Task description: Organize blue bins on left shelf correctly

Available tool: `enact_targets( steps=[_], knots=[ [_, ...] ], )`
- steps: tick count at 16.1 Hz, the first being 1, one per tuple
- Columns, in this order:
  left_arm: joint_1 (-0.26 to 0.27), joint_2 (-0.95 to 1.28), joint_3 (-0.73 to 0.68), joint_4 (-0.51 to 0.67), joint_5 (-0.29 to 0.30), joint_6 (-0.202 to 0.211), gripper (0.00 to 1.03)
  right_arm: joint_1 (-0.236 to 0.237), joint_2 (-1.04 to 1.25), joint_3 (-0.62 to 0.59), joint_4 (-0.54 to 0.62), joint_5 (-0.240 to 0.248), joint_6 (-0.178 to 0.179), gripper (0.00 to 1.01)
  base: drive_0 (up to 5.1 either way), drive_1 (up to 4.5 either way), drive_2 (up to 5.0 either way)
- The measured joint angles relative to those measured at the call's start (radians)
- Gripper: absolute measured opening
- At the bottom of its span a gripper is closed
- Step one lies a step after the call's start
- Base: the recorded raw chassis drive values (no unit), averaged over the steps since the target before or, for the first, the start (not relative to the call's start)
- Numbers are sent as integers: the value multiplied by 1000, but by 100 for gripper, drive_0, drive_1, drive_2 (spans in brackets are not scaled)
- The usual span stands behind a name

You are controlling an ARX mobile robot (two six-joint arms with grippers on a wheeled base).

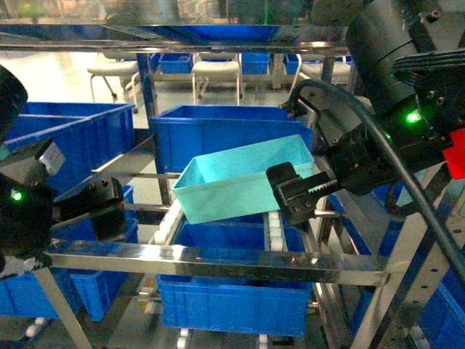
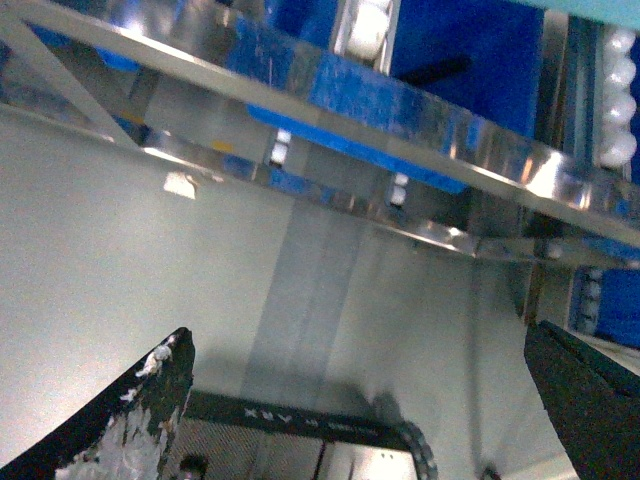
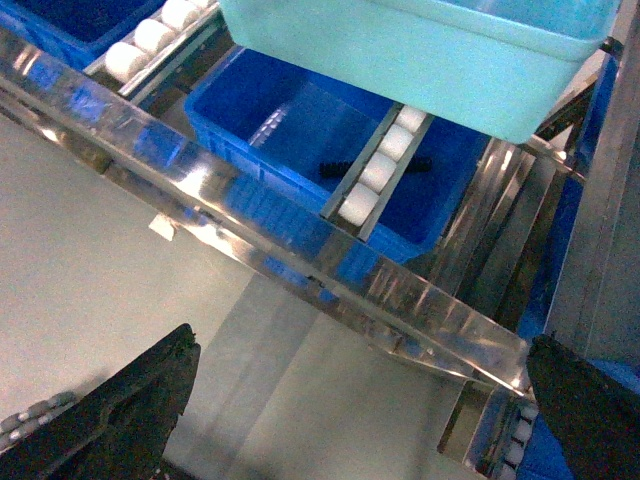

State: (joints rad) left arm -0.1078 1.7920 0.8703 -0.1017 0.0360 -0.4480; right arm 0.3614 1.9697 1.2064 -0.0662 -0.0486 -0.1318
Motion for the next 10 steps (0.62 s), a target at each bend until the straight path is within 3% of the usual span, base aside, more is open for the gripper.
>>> enact_targets(
  steps=[4,7,8,9,10],
  knots=[
    [-5,-56,-59,-32,62,-52,98,26,-75,-89,-48,-46,11,98,0,0,0],
    [-7,-56,-59,-32,65,-59,98,26,-74,-94,-12,-37,17,98,0,0,0],
    [-20,-4,-185,433,-39,31,88,35,-78,-257,474,188,66,84,0,0,0],
    [-12,23,-383,813,-132,191,73,21,-131,-441,769,322,90,71,0,0,0],
    [3,8,-521,1032,-133,298,63,-37,-193,-587,1003,357,103,59,0,0,0]
  ],
)
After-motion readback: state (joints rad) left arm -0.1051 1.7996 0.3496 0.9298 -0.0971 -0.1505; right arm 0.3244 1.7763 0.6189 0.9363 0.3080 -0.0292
